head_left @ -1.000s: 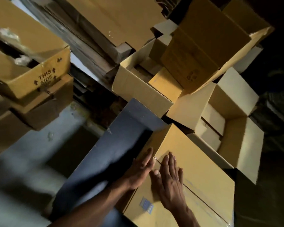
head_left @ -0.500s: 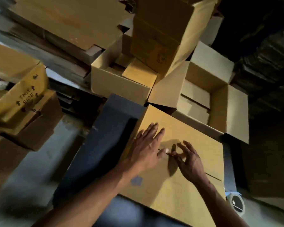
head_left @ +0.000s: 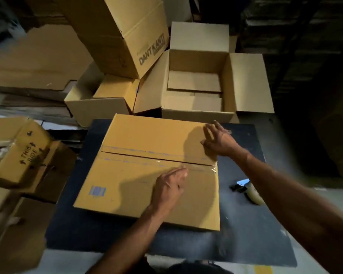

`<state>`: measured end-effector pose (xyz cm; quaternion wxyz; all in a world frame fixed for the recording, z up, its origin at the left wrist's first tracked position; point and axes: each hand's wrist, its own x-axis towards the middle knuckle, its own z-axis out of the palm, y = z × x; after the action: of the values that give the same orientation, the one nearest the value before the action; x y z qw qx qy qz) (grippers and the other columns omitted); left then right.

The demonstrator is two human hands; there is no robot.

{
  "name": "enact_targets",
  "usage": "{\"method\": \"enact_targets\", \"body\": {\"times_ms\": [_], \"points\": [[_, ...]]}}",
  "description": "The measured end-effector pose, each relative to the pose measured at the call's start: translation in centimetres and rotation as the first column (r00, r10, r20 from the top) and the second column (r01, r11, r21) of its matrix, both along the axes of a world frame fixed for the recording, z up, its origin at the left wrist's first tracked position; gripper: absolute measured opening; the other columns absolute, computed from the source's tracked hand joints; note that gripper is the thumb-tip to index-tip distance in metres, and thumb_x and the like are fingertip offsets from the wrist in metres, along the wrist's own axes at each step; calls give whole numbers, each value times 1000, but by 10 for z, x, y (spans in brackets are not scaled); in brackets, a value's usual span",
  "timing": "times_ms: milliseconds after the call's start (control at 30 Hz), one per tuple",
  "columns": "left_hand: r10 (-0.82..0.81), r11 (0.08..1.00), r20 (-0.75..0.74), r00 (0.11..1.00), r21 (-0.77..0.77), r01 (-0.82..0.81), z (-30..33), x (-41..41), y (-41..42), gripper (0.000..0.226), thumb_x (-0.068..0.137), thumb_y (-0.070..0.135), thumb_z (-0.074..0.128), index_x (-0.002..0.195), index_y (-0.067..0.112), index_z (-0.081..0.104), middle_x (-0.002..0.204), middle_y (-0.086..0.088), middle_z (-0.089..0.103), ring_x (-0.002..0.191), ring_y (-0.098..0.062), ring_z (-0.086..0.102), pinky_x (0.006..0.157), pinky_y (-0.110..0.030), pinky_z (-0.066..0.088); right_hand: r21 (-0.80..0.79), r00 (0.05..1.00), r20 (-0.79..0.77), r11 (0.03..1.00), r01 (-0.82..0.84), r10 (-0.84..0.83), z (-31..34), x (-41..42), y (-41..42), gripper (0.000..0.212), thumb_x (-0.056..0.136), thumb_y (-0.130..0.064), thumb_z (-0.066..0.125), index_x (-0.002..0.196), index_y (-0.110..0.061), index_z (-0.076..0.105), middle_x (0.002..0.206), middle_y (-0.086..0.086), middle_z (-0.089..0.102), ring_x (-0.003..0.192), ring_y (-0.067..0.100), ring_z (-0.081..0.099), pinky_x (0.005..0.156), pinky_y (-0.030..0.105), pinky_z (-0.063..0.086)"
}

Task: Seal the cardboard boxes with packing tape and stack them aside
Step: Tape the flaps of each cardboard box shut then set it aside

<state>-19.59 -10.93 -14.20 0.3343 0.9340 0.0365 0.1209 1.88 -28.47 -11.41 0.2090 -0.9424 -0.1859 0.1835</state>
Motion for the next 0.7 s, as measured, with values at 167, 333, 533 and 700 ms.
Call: {"method": "enact_targets", "body": {"times_ms": [167,333,533,700], "points": [[242,935,-252,937,318,-156,-10,-54,-35,75,103,71,24,161,24,35,170,0,20,159,-20,11,127,-43,-2,27,992,-111,998,-50,52,-2,24,-9,99,88,-61,71,164,-33,14,173,3,7,157,37,10,122,63,21],[207,928,-143,968,342,-148,-25,-92,-12,69,103,66,30,153,22,49,167,-2,31,158,-19,19,126,-55,15,-66,1000,20,998,-16,17,-3,-7,-24,98,81,-74,69,159,-29,29,158,9,33,143,40,31,114,61,32],[106,900,-47,993,430,-75,-27,-80,96,60,98,63,50,131,19,72,150,-5,57,144,-26,48,115,-60,35,-21,980,-16,980,197,-197,-12,-80,-64,110,69,-87,66,154,-28,30,137,13,36,130,40,43,105,55,46],[117,891,-120,986,451,-51,-19,-46,164,71,97,72,38,126,20,75,143,-5,64,136,-25,56,112,-48,43,19,971,-72,973,232,-230,-8,-129,-59,101,71,-73,78,150,-21,41,125,8,44,115,33,59,98,44,52]]}}
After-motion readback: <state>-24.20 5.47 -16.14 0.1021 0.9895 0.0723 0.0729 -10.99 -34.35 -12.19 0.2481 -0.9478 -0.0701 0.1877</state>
